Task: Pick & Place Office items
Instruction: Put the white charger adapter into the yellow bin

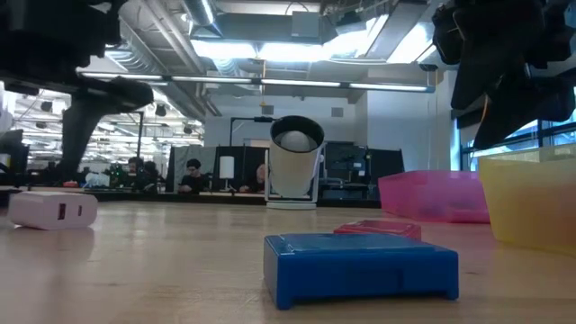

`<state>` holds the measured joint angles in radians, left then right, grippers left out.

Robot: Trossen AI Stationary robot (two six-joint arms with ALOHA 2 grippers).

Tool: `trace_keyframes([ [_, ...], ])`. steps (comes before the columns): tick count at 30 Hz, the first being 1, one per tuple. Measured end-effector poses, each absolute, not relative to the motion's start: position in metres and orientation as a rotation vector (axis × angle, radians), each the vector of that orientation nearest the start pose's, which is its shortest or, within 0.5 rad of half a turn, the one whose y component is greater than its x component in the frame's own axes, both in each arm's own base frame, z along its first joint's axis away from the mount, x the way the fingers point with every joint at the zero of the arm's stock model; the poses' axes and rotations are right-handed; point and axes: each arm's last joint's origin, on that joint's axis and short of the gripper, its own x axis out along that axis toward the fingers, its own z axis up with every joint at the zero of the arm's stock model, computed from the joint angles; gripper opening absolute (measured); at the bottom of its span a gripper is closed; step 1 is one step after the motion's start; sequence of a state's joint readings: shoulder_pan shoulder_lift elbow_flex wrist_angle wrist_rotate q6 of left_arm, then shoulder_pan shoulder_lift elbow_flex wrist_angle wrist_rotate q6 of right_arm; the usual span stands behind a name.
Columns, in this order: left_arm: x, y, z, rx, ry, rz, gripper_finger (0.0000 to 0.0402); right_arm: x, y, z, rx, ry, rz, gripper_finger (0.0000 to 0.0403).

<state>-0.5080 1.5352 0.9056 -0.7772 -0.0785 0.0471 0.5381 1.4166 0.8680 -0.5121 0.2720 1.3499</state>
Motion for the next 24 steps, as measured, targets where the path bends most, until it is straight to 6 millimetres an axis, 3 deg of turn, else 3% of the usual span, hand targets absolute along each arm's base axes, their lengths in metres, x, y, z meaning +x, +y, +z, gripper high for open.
trace_keyframes([
  [10, 0.232, -0.119, 0.163, 0.443, 1.381, -0.351, 0.0233, 0.233, 0.13, 0.205, 0.817, 0.932, -0.43, 0.0302],
  [18, 0.241, -0.124, 0.14, 0.415, 1.432, -0.338, 0.0233, 0.234, 0.131, 0.205, 0.823, 0.927, -0.424, 0.0302],
  [24, 0.241, -0.123, 0.137, 0.329, 1.461, -0.251, 0.0201, 0.234, 0.131, 0.205, 0.825, 0.928, -0.423, 0.0302],
])
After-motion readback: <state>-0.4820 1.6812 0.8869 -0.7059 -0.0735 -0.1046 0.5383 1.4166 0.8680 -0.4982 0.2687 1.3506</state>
